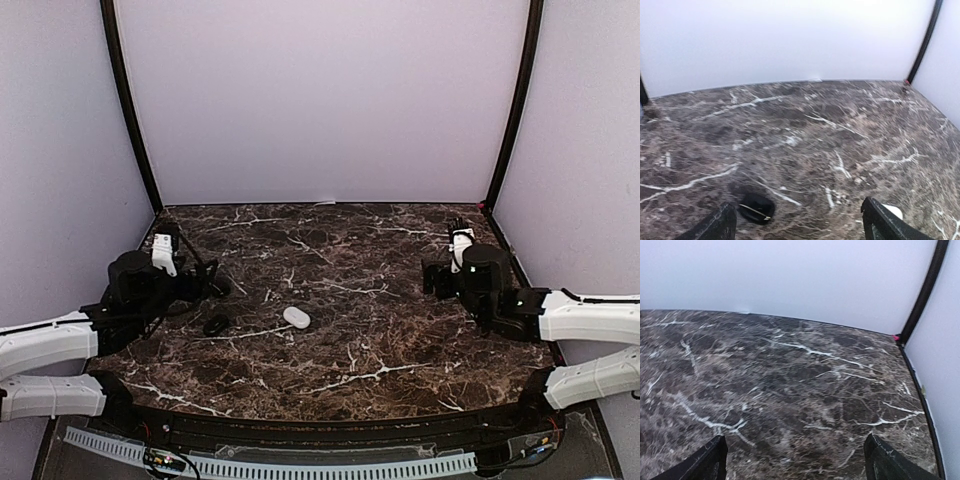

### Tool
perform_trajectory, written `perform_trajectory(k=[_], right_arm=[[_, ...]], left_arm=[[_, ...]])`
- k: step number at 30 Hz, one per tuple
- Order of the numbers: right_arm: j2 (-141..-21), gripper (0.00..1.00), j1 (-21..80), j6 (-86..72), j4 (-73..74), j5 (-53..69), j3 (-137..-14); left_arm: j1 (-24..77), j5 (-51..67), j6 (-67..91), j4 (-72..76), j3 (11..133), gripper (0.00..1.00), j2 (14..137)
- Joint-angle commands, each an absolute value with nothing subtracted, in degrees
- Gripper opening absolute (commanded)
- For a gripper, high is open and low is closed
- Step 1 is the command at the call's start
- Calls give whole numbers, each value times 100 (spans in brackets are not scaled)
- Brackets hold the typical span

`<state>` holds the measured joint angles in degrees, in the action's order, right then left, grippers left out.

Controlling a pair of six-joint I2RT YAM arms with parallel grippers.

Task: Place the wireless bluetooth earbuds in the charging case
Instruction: Place the charging case with the earbuds at the center of the board, then reset both arms

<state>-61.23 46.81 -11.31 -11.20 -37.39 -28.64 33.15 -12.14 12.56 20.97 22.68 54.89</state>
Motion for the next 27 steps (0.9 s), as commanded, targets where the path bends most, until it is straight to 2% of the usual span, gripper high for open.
perform_trajectory(k=[1,5,7,13,20,27], right_arm=[[-6002,92,4100,-593,-2028,-4408,-2723],[-5922,86,3410,67,-3696,-3786,-1907],[-5946,81,2966,587,-4422,-2932,-1473],[-6174,77,2051,833,-6471,-2058,-421],[-7164,75,1128,397,-7983,-1491,-98],[-8471,71,515,293,-8531,-746,-598]], left_arm=[[2942,-2258,509,3330,1414,99,4634],[2783,-2932,-32,3998,956,99,4521],[2647,-3084,-316,4481,737,99,4651],[1718,-2417,-384,5774,385,99,5517],[1092,-1900,-535,7061,504,99,7052],[675,-1427,-495,6881,946,99,7567]])
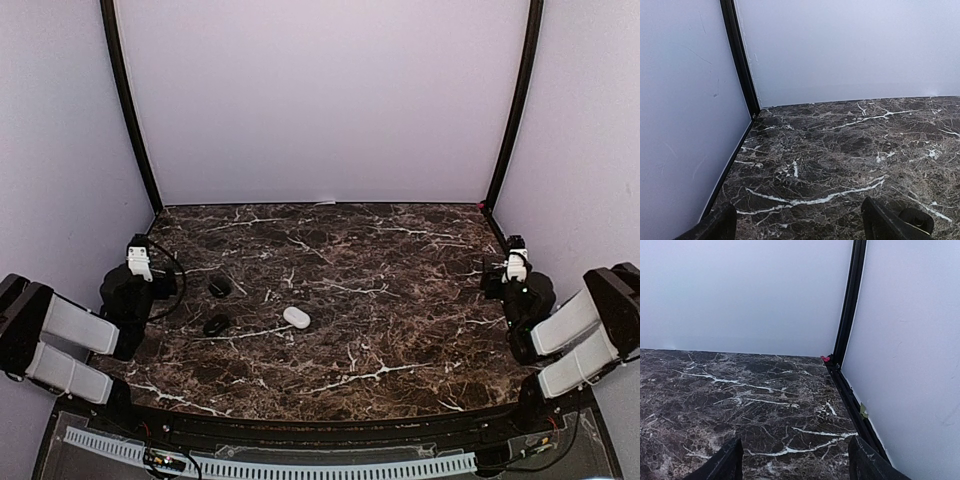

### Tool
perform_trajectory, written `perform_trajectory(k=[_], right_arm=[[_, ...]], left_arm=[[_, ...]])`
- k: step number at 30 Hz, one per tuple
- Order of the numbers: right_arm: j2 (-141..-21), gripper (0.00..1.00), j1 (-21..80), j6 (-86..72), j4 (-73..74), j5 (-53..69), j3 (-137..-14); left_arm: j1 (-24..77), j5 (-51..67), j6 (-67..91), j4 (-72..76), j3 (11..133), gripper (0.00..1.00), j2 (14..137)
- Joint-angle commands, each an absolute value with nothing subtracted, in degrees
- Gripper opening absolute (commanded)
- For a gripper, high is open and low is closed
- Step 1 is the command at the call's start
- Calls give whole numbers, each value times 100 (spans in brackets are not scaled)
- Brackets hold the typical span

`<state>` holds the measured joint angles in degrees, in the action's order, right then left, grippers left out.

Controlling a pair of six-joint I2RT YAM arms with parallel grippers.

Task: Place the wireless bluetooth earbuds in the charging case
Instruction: Reset both arms

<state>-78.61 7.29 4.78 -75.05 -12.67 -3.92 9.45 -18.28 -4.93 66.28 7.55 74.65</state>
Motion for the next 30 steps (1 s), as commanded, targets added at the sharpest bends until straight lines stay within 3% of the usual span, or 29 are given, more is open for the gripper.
perform_trajectory(k=[1,6,7,8,9,19,24,27,30], right_arm=[[-8742,72,465,212,-8849,-779,-594],[-8854,73,428,105,-8406,-1079,-886],[-8838,81,423,79,-8149,-1086,-1008],[-8771,97,396,15,-7815,-1065,-1080],[-8757,99,381,18,-7816,-1042,-1084],[-8843,99,378,4,-8013,-1109,-1065],[-8842,99,378,9,-8011,-1107,-1071],[-8842,99,378,9,-8007,-1108,-1068],[-8842,99,378,13,-8003,-1108,-1072]], left_arm=[[615,-1266,-479,6807,1005,99,7605],[504,-922,-579,6702,1316,98,7963],[508,-896,-590,6627,1390,97,7997],[497,-879,-596,6585,1413,97,8018],[493,-866,-604,6543,1439,97,8030],[501,-1103,-572,6511,1732,93,8365],[379,-653,-481,9150,801,99,9120],[291,-433,-352,8349,1046,99,8993],[193,-361,-336,8501,1064,98,9078]])
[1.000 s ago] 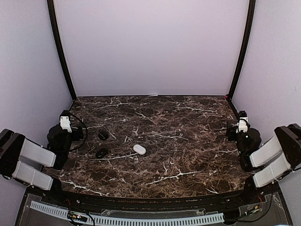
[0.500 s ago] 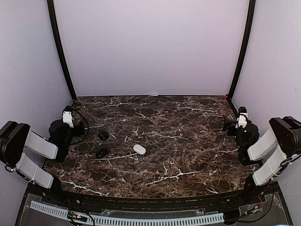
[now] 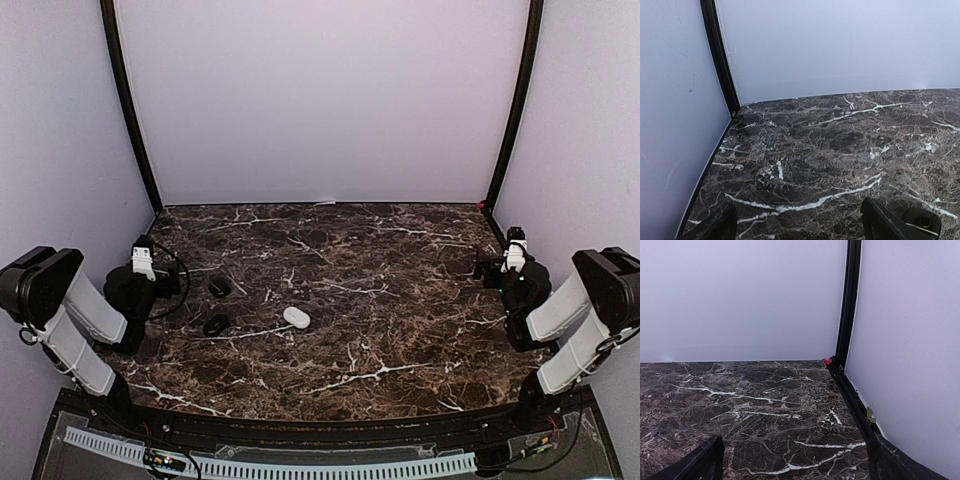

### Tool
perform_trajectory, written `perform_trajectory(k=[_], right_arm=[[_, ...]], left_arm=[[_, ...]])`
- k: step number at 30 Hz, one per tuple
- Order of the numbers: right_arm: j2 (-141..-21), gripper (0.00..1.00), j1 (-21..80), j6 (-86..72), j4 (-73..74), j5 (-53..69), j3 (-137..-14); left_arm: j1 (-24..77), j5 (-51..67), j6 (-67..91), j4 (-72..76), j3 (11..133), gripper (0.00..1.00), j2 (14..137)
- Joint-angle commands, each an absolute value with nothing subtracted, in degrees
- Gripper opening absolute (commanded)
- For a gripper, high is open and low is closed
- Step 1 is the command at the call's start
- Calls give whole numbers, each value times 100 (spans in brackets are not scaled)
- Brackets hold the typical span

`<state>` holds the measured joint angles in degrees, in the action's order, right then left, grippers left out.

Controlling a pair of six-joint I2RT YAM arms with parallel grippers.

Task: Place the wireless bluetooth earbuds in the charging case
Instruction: Reset both arms

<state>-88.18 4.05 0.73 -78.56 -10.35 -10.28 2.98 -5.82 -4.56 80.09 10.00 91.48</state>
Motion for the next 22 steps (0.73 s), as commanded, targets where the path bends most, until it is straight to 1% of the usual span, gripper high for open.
perform_trajectory(k=[1,22], right_arm=[[-8842,99,378,9,-8001,-1107,-1074],[-8842,99,376,0,-7958,-1081,-1094]], left_arm=[[200,-457,-269,8426,1067,99,9045],[195,-521,-250,8367,1125,99,9073]])
